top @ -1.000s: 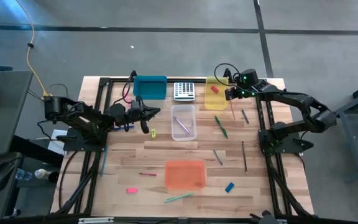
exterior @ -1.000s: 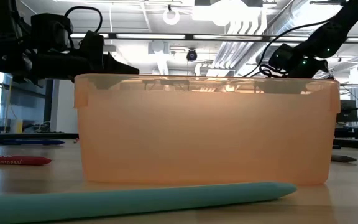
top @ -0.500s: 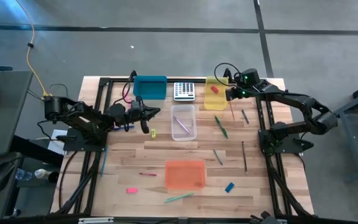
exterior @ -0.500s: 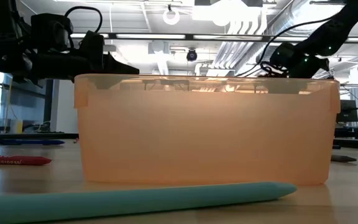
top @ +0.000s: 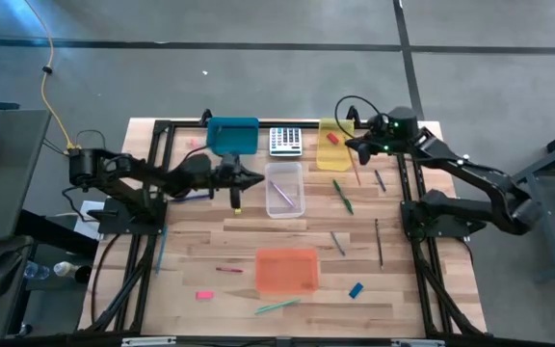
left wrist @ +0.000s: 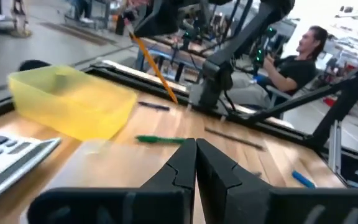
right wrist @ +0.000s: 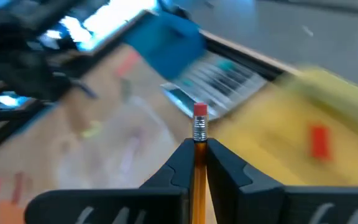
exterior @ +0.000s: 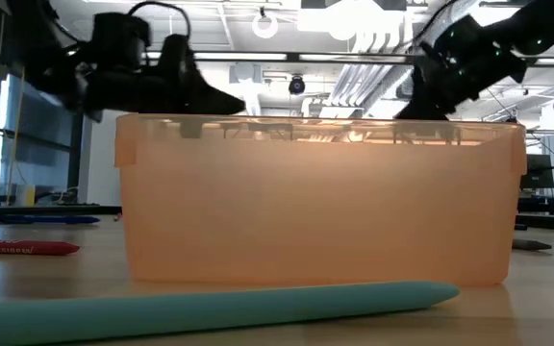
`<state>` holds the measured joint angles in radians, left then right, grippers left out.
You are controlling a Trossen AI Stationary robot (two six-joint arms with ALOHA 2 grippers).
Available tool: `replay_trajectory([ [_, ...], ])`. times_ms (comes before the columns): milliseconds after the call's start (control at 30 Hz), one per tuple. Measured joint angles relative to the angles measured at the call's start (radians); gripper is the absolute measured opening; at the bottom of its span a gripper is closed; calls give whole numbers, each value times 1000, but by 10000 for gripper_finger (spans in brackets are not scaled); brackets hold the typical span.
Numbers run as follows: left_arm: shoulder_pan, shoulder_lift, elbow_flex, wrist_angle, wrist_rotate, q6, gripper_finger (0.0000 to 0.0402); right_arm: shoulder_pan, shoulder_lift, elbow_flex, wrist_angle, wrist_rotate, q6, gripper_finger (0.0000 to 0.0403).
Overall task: Sort crayons/erasers/pens/pencils in bins
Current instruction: Put the yellow pencil into the blue bin
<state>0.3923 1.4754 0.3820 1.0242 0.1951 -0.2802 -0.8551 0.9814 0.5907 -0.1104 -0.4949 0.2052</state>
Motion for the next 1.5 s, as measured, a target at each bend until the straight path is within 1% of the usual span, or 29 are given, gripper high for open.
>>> replay_trajectory([
  [100,-23,17,86,-58,-22,7,12,81,-1,-22,131,-13,24,18],
  [167,-30,34,141,-79,-24,23,24,134,6,-41,254,-14,48,18],
  [300,-41,88,254,-141,-8,29,61,232,26,-81,490,-11,109,18],
  [367,-51,124,304,-149,3,29,83,280,41,-88,588,8,122,18],
  [533,-76,218,427,-149,6,29,130,374,82,-89,754,22,116,18],
  [700,-87,278,507,-147,6,32,156,429,106,-89,857,31,103,18],
  [900,-97,308,564,-149,5,40,159,466,128,-89,933,31,89,18],
  [1167,-109,313,619,-149,5,67,140,488,133,-89,994,33,70,18],
  [1267,-108,313,634,-148,7,70,131,491,132,-89,992,33,57,18],
  [1400,-108,313,650,-149,49,74,122,491,132,-89,995,33,56,18],
  [1500,-108,313,658,-149,59,74,117,491,132,-89,1009,33,56,18],
])
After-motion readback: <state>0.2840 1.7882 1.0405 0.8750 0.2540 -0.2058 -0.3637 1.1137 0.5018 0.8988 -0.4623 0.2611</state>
